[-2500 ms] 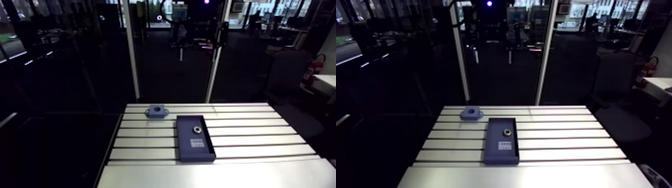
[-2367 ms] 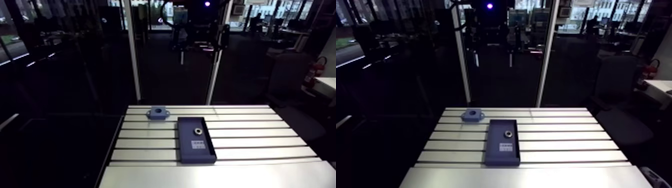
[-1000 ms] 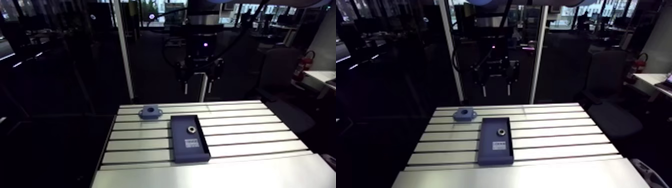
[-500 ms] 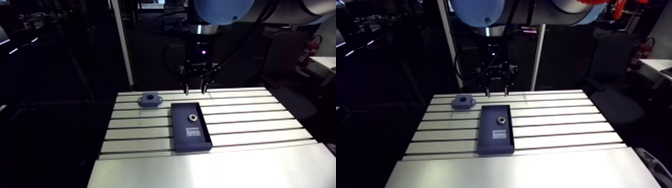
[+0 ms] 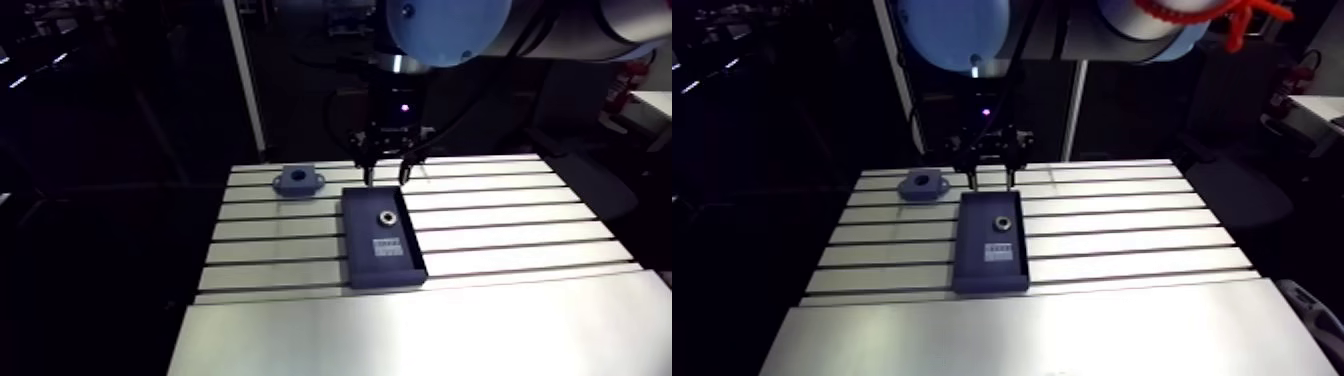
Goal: Pick up the bearing and press it into the housing until flush.
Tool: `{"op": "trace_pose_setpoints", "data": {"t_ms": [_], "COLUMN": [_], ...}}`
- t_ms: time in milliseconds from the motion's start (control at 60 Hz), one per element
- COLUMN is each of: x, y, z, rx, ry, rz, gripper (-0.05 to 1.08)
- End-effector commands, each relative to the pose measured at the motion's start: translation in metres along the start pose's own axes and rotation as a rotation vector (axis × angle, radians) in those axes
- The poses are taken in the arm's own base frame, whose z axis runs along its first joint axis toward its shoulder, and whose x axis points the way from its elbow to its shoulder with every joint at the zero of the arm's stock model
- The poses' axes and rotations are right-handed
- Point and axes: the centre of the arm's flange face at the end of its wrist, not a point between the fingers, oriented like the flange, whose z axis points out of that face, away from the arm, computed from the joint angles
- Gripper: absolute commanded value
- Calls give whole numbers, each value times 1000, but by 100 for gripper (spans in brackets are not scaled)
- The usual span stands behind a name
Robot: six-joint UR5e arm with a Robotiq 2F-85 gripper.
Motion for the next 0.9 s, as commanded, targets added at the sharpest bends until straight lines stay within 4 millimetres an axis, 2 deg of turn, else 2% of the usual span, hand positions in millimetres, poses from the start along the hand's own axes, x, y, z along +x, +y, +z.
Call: {"op": "trace_pose_setpoints", "data": {"t_ms": [17, 500, 900], "x": [0, -3, 3], "y": [1, 9, 10], "z": [13, 42, 64], "rx": [-1, 3, 4], "ry": [7, -22, -37], "rz": [-14, -13, -27], "gripper": [38, 38, 39]}}
